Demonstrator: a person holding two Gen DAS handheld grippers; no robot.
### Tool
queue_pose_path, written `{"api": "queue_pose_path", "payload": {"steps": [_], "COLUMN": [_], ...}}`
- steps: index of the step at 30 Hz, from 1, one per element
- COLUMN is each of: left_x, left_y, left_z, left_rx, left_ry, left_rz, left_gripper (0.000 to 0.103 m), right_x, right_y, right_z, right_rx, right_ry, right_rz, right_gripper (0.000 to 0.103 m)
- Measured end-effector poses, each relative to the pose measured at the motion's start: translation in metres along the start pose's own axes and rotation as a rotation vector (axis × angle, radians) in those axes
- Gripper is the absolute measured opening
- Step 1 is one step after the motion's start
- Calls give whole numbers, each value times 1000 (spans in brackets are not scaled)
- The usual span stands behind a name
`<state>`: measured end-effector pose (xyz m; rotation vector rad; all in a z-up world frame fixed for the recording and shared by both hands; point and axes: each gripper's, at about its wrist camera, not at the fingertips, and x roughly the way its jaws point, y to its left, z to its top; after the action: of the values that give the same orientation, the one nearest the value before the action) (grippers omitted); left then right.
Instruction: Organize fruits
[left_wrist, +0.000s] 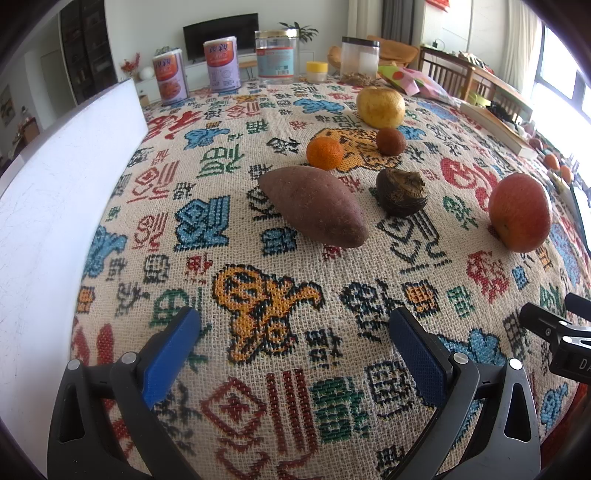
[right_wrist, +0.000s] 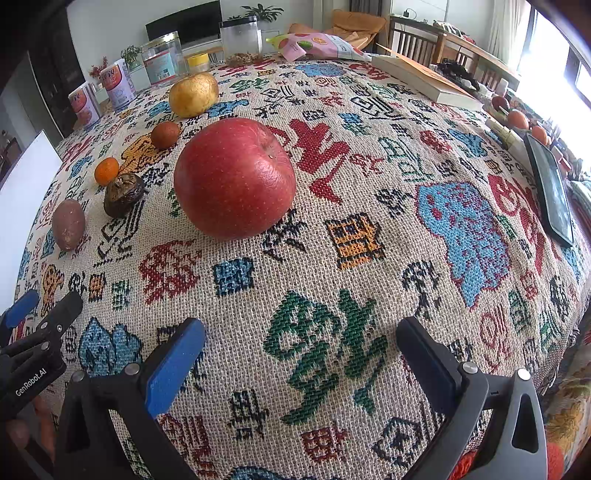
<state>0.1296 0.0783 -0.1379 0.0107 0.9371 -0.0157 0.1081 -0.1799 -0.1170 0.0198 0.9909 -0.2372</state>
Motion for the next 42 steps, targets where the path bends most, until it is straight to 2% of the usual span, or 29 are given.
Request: {"api": "queue_pose_path", "payload": {"steps": [22, 24, 26, 27, 31, 34, 37, 38, 39, 40, 41, 42], "left_x": [-1, -1, -4, -5, 10, 29, 36, 34, 33, 32, 30, 26], "left_y": [2, 8, 18, 21, 23, 22, 22, 22, 22, 21, 20, 20], "left_z": [1, 8, 22, 32, 61, 69, 69, 69, 70, 70, 69, 68], "left_rx": [-2, -32, -106, -136, -162, -165, -163, -151, -140, -127, -111, -91], "left_ry": [6, 25, 14, 8, 45, 88, 92, 72, 62, 69, 69, 65], "left_rz": [-20, -59, -138, -154, -150, -121, -113, -127, -163, -174, -170, -165], "left_gripper": [102, 101, 101, 101, 101, 100, 85, 76, 55, 51, 43, 43], "right_x": [-1, -1, 0, 0, -1, -1, -1, -1, -1, -1, -1, -1], "right_y": [0, -1, 0, 0, 0, 0, 1, 0, 0, 0, 0, 0], "right_z": [1, 1, 0, 0, 0, 0, 0, 0, 0, 0, 0, 0], "right_rx": [-1, -1, -1, -1, -1, -1, -1, -1, -1, -1, -1, -1], "right_ry": [1, 1, 1, 1, 1, 1, 1, 1, 1, 1, 1, 1], "right_rz": [-1, 0, 0, 0, 0, 0, 0, 0, 0, 0, 0, 0], "right_gripper": [103, 103, 103, 103, 103, 103, 103, 103, 103, 103, 103, 103]}}
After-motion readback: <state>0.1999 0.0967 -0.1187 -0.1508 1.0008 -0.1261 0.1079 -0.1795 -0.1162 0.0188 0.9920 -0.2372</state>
